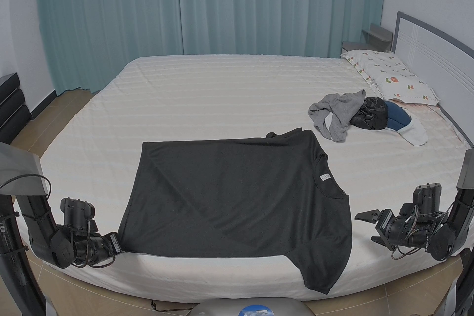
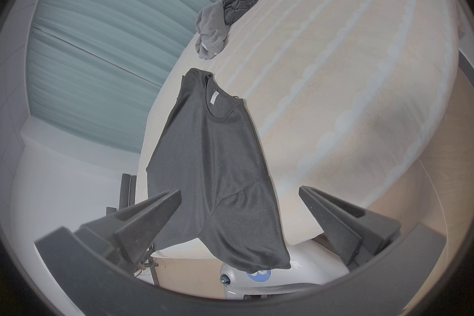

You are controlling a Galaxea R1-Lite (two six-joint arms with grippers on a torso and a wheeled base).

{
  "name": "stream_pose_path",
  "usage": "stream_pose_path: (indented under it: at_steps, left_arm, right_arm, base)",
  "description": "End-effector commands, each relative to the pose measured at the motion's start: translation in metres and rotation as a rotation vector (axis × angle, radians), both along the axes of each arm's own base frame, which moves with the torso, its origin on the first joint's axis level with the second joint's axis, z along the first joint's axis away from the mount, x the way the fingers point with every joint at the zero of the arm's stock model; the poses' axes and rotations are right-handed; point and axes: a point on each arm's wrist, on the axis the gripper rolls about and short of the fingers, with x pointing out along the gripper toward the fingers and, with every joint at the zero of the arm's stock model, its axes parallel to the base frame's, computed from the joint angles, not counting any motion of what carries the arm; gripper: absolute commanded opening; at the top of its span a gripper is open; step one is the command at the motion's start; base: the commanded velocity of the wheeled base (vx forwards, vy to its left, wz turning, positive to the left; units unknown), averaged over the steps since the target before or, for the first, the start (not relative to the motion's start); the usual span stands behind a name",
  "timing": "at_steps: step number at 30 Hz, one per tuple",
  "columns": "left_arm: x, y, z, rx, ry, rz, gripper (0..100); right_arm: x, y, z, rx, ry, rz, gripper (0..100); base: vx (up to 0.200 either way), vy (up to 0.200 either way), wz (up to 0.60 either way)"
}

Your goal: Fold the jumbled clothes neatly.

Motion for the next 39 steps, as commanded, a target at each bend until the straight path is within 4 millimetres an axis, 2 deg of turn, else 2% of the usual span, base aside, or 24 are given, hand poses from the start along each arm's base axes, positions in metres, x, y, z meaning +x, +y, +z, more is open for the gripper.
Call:
stream_pose_path:
  at_steps: [1,15,27,28,34,39]
  left_arm:
    - [-0.009,0.0,0.001,0.013,0.016,-0.016,0]
    - [-0.016,0.001,-0.001,0.043,0.038,-0.056,0]
    - [-0.016,0.001,-0.003,0.044,0.044,-0.059,0]
    - [-0.015,0.001,-0.003,0.044,0.042,-0.059,0]
    - [-0.014,0.002,-0.002,0.043,0.036,-0.055,0]
    - [-0.01,0.004,0.0,0.04,0.014,-0.041,0]
  right_arm:
    - [-0.001,0.0,-0.002,0.0,0.01,0.002,100]
    - [0.003,0.004,-0.025,-0.059,0.063,0.072,100]
    - [0.021,0.015,-0.049,-0.044,-0.018,0.124,100]
    - [0.023,0.016,-0.051,-0.044,-0.021,0.124,0]
    - [0.031,0.016,-0.058,-0.051,-0.023,0.116,0]
    - [0.037,0.014,-0.051,-0.05,-0.064,0.103,0]
  base:
    - [0.0,0.0,0.0]
    - [0.0,0.0,0.0]
    - [0.0,0.0,0.0]
    - [0.0,0.0,0.0]
    - [0.0,0.0,0.0]
    - [0.0,0.0,0.0]
